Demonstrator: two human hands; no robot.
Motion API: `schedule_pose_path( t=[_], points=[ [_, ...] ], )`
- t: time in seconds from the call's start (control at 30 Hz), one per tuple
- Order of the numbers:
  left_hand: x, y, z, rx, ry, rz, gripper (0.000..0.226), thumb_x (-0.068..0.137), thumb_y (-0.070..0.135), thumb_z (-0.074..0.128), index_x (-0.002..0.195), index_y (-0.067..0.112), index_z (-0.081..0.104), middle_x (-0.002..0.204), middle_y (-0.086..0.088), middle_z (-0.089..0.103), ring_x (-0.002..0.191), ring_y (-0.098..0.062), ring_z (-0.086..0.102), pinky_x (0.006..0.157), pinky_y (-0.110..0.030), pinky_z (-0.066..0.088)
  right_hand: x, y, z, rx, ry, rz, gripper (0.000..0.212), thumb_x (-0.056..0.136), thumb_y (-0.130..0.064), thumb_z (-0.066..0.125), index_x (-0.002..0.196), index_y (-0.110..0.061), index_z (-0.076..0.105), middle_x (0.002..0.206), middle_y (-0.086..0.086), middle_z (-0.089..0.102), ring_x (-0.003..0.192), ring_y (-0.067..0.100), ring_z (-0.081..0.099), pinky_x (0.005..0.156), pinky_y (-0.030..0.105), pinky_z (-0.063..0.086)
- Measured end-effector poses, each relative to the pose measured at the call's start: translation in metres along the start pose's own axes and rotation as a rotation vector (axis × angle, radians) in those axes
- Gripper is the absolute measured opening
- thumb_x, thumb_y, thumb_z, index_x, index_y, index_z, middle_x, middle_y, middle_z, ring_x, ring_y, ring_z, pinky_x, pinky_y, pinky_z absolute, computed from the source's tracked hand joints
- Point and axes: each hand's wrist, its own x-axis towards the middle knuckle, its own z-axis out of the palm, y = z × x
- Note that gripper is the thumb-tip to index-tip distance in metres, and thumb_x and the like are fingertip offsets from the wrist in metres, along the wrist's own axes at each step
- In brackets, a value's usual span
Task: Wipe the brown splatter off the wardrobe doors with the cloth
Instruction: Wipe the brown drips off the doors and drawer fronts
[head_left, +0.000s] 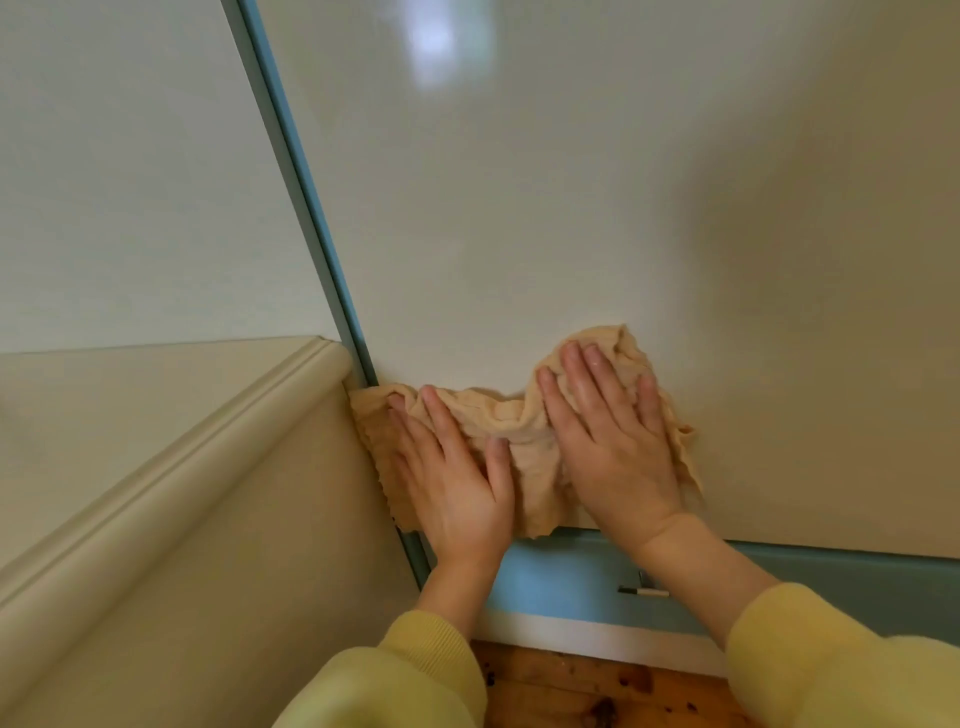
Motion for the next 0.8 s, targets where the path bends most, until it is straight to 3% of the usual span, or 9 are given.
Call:
schedule_pose_path(
  t=[0.13, 0.23, 0.37, 0.5, 0.57, 0.63, 0.73, 0.8],
  points=[
    [-0.007, -0.014, 0.002, -0.055, -0.01, -0.157, 0.069, 0.086, 0.049, 0.017, 0.14, 0.016, -0.01, 0.153, -0.023, -0.003, 0.142, -0.032, 0.0, 0.112, -0.032, -0.003, 0.012, -0.026, 0.008, 0.056, 0.002, -0.124, 0.042, 0.099, -0.018, 0.014, 0.134, -0.014, 0.037, 0.144, 0.0, 0.033, 0.134, 0.019, 0.026, 0.11, 0.042, 0.009],
    [-0.012, -0.022, 0.009, -0.06, 0.002, -0.172, 0.066, 0.088, 0.045, 0.016, 0.141, 0.013, -0.008, 0.153, -0.023, 0.0, 0.142, -0.028, -0.001, 0.114, -0.033, -0.003, 0.009, -0.038, 0.014, 0.08, -0.016, -0.222, 0.041, 0.098, -0.014, 0.019, 0.13, -0.013, 0.046, 0.139, 0.001, 0.045, 0.128, 0.017, 0.037, 0.111, 0.04, 0.012],
    [-0.042, -0.027, 0.019, -0.033, -0.085, -0.276, 0.068, 0.087, 0.045, 0.012, 0.138, 0.01, -0.015, 0.153, -0.019, -0.005, 0.14, -0.02, -0.009, 0.11, -0.023, -0.014, -0.014, -0.032, 0.021, 0.076, -0.097, -0.434, 0.045, 0.097, -0.008, 0.023, 0.119, -0.013, 0.061, 0.131, 0.001, 0.056, 0.122, 0.015, 0.051, 0.111, 0.039, 0.014],
    [-0.068, -0.006, 0.03, -0.099, -0.21, -0.447, 0.075, 0.074, 0.049, 0.004, 0.133, 0.011, -0.02, 0.153, -0.02, -0.01, 0.143, -0.028, -0.005, 0.114, -0.028, -0.006, -0.037, -0.002, 0.02, 0.101, -0.131, -0.59, 0.041, 0.098, -0.008, 0.014, 0.12, -0.01, 0.05, 0.129, 0.0, 0.057, 0.127, 0.017, 0.037, 0.114, 0.036, 0.007],
    [-0.073, 0.01, 0.034, -0.136, -0.243, -0.524, 0.069, 0.085, 0.041, 0.018, 0.133, 0.015, -0.024, 0.153, -0.015, -0.017, 0.143, -0.027, -0.006, 0.115, -0.029, -0.006, -0.041, 0.019, 0.013, 0.124, -0.13, -0.65, 0.042, 0.1, -0.009, 0.009, 0.121, -0.009, 0.045, 0.132, 0.0, 0.055, 0.133, 0.02, 0.028, 0.114, 0.036, 0.006],
    [-0.08, 0.026, 0.037, -0.121, -0.219, -0.528, 0.066, 0.091, 0.031, 0.02, 0.131, 0.018, -0.03, 0.152, -0.013, -0.02, 0.142, -0.026, -0.006, 0.106, -0.018, -0.015, -0.043, 0.042, 0.009, 0.14, -0.149, -0.703, 0.044, 0.1, -0.006, 0.006, 0.125, -0.008, 0.042, 0.135, 0.002, 0.052, 0.132, 0.02, 0.028, 0.112, 0.036, 0.009],
    [-0.087, 0.048, 0.046, -0.152, -0.139, -0.424, 0.063, 0.075, 0.045, -0.003, 0.109, 0.041, -0.055, 0.139, 0.005, -0.044, 0.134, -0.01, -0.03, 0.097, -0.011, -0.025, -0.044, 0.073, 0.007, 0.096, -0.137, -0.725, 0.043, 0.1, -0.003, 0.011, 0.142, -0.003, 0.021, 0.155, 0.009, 0.014, 0.143, 0.02, 0.002, 0.114, 0.039, 0.007],
    [-0.089, 0.06, 0.053, -0.18, -0.139, -0.405, 0.061, 0.074, 0.046, -0.003, 0.105, 0.046, -0.056, 0.119, 0.021, -0.06, 0.121, 0.003, -0.046, 0.097, -0.011, -0.029, -0.045, 0.093, -0.001, 0.108, -0.124, -0.707, 0.042, 0.101, -0.002, 0.014, 0.142, -0.005, 0.022, 0.155, 0.008, 0.01, 0.143, 0.017, -0.001, 0.114, 0.039, 0.009]
  ],
)
